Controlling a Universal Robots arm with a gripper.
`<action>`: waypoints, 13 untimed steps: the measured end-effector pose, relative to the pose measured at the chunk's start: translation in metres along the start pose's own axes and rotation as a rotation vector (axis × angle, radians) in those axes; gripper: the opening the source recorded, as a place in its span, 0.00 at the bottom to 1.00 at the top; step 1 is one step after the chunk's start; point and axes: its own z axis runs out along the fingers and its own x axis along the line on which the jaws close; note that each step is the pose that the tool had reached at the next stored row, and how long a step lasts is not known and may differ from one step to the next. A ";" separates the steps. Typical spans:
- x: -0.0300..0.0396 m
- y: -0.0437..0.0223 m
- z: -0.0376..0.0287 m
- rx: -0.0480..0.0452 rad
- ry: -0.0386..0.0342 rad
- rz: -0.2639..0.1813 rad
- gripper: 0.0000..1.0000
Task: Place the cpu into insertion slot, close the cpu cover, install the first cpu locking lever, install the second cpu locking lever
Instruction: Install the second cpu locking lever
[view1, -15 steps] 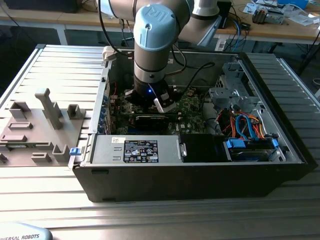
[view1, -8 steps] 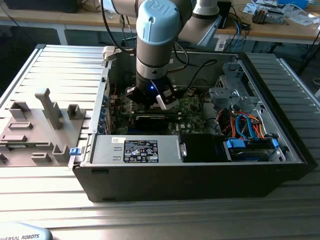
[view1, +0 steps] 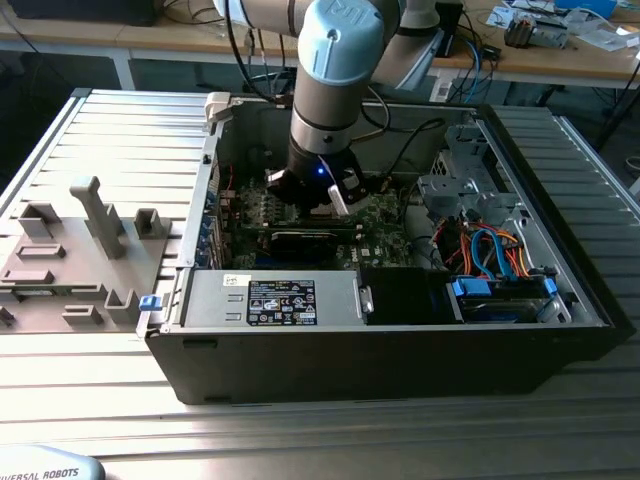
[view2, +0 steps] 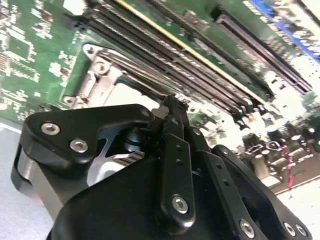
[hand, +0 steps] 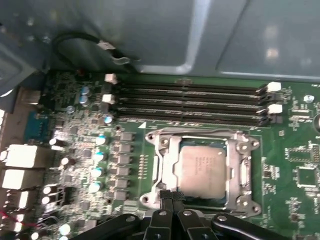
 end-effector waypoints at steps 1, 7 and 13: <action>-0.0055 0.0024 0.0001 0.0022 0.0057 0.001 0.11; -0.0186 0.0135 0.0016 0.0418 0.0188 0.007 0.11; -0.0229 0.0353 0.0058 0.0770 0.0211 0.009 0.11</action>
